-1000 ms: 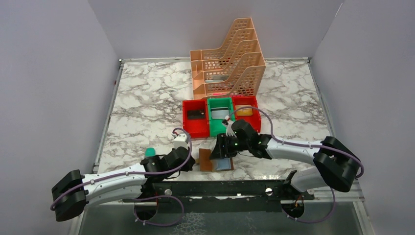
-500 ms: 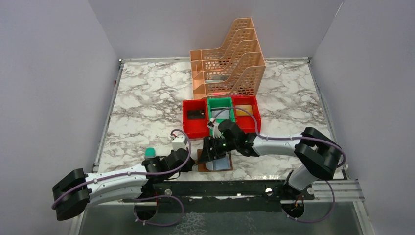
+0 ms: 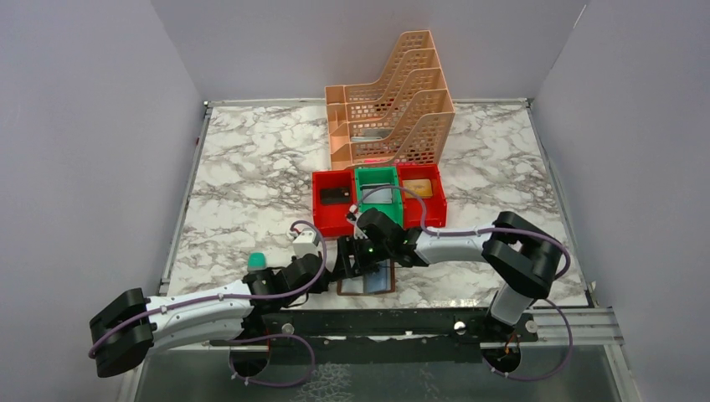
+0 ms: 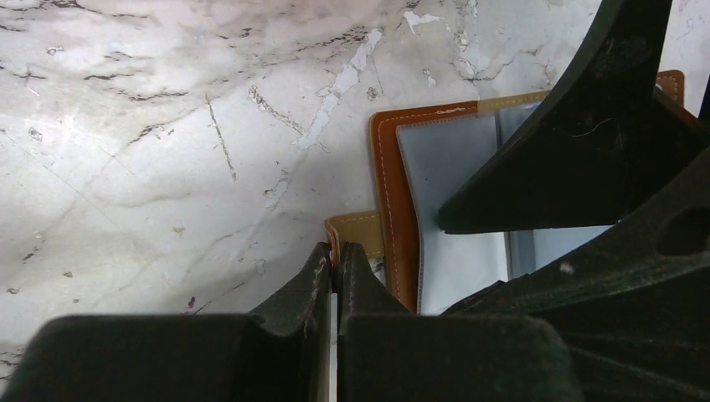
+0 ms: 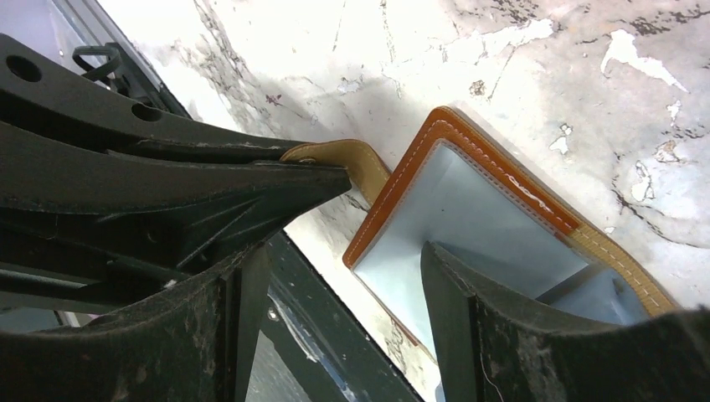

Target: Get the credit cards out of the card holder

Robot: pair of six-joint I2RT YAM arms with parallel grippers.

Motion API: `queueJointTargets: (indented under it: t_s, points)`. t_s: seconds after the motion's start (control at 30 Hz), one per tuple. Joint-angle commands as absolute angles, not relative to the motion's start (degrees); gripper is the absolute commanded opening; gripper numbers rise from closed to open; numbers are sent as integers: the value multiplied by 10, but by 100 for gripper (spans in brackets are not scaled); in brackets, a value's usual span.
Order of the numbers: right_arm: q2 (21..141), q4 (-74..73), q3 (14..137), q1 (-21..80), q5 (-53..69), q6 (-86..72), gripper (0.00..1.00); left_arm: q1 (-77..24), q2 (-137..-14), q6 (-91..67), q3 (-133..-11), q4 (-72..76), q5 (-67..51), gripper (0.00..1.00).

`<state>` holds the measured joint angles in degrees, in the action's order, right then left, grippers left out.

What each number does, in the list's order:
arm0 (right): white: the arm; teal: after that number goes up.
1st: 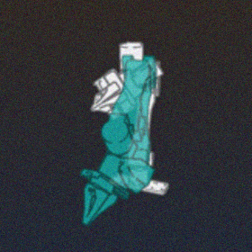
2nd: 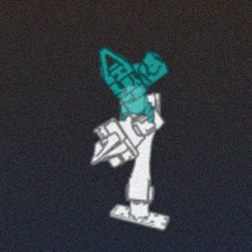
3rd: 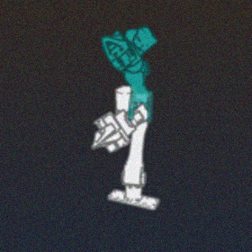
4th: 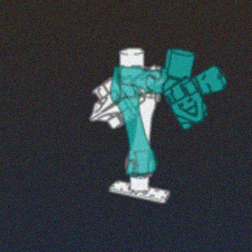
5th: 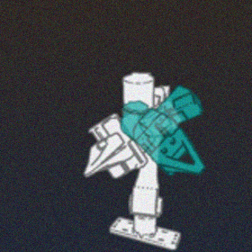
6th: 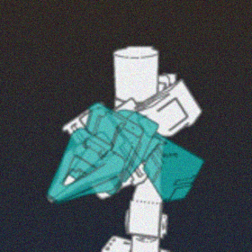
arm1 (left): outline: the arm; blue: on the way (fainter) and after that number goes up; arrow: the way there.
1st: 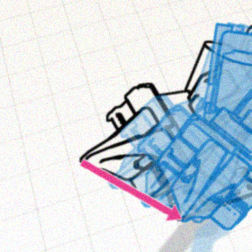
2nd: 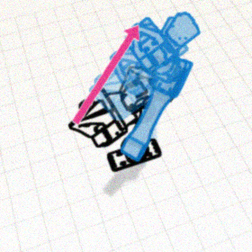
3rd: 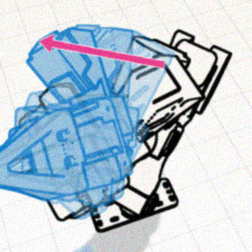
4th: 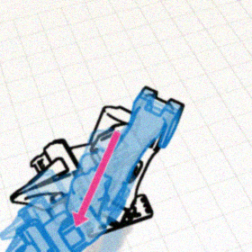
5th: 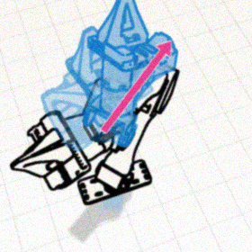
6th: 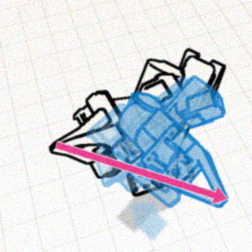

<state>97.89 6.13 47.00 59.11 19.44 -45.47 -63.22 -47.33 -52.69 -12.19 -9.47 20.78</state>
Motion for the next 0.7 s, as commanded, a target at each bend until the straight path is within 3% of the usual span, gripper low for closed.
queueJointTargets:
  t_s: [0.0, 0.37, 0.67]
  points:
    - [973, 35, 458, 598, 162, -470, 72, -634, -464, -527, -112, -100, 207, 0]
    - [772, -142, 437, 598, -39, -446, 76, -634, -445, -511, -115, -96, 200, 0]
    - [731, -126, 361, 597, -72, -502, 77, -634, -446, -507, -110, -85, 189, 0]
